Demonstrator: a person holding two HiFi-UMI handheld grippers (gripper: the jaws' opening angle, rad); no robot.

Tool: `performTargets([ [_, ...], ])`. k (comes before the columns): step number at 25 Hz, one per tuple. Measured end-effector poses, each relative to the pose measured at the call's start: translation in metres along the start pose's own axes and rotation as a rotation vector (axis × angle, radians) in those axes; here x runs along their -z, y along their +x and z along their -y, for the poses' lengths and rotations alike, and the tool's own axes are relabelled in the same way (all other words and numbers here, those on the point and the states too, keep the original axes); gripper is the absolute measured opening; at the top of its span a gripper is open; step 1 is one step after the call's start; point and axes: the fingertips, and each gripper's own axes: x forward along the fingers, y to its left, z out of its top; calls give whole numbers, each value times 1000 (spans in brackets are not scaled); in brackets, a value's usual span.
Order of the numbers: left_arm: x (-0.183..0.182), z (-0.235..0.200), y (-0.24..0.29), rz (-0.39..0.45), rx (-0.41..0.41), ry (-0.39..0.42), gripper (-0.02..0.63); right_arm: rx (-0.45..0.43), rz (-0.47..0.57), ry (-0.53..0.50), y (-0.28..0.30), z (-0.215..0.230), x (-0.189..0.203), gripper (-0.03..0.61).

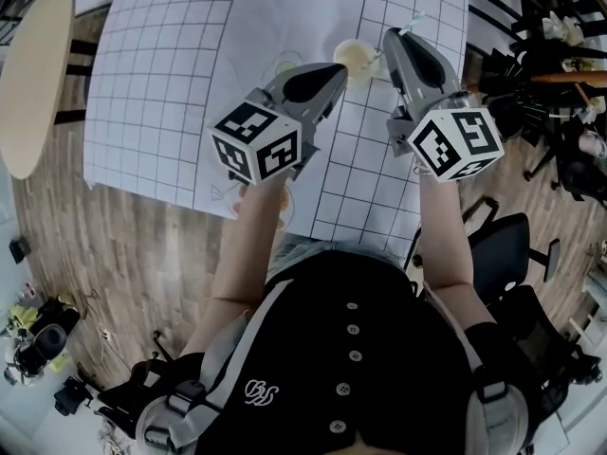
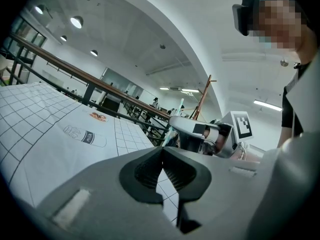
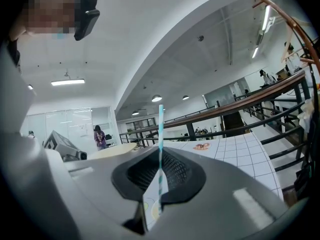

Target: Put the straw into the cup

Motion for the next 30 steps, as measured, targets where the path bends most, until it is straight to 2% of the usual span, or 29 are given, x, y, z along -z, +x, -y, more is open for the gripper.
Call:
performTargets([
  [12,18,-30,13,-37,-22,-54,-2,-26,-82,-51,25,15,35,17],
  [30,38,-47,23,-72,-23,-104,-2,-41,-264,-128,35,18,92,17],
])
